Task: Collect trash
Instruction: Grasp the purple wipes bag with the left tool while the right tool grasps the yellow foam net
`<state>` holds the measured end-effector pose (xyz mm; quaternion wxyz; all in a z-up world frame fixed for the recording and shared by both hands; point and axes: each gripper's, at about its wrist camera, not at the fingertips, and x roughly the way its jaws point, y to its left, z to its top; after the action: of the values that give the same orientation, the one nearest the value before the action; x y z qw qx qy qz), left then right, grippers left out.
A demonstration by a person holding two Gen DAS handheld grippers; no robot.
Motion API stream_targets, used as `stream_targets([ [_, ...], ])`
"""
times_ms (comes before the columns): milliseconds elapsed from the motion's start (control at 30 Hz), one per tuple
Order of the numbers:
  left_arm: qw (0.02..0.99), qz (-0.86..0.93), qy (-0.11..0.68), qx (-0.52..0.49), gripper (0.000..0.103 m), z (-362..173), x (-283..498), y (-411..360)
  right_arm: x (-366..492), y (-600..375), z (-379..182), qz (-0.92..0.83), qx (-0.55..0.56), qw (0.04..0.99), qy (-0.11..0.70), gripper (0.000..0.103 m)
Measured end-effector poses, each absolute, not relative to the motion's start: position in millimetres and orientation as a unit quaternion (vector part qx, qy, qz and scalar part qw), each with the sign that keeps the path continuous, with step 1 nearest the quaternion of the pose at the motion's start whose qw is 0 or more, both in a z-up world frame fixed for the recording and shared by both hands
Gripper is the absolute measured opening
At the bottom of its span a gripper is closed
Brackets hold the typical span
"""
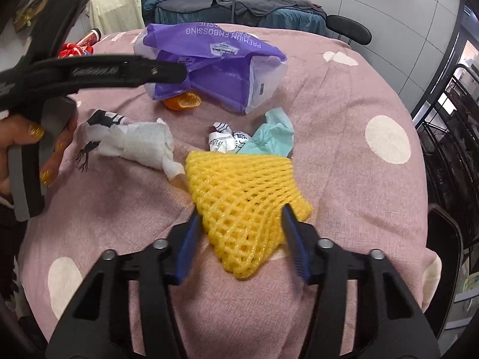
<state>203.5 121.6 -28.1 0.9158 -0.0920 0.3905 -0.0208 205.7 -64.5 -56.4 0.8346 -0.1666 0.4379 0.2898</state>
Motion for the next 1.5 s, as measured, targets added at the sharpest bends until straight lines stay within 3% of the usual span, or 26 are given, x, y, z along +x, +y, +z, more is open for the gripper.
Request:
stream_targets([
  [67, 0.915, -0.019, 0.389, -0.102, 0.071, -28.0, 206.1, 123.7, 204.9, -65.3, -55.2, 0.291, -0.164, 0.837, 0.434, 0.035],
  [133, 0.913, -0.023, 0.389, -0.117, 0.058, -28.3, 207.8, 126.3, 204.4, -67.1, -54.6, 0.295, -0.157, 0.837, 0.434, 0.030],
  [400, 0.919, -0.027, 0.373, -0.123, 0.042, -21.7, 199.8, 123.0, 200.3, -75.4, -51.2, 0.296, -0.134, 0.844, 0.426, 0.022],
  [1167, 0.950, -0.076, 0.286, -0.103, 0.039, 24.7, 147.2, 57.3, 169.7, -141.6, -21.2, 0.254, -0.048, 0.887, 0.382, 0.021],
  [1300, 0.948, -0.095, 0.284, -0.103, 0.039, 26.0, 147.9, 41.3, 165.5, -161.2, -13.5, 0.234, -0.041, 0.898, 0.371, 0.015],
  [1367, 0.948, -0.103, 0.283, -0.100, 0.039, 26.9, 149.6, 33.7, 164.8, -171.9, -11.7, 0.223, -0.034, 0.902, 0.368, 0.007],
  [1500, 0.949, -0.113, 0.279, -0.091, 0.039, 28.2, 150.6, 19.7, 164.7, -193.5, -9.4, 0.210, -0.017, 0.907, 0.365, 0.004],
])
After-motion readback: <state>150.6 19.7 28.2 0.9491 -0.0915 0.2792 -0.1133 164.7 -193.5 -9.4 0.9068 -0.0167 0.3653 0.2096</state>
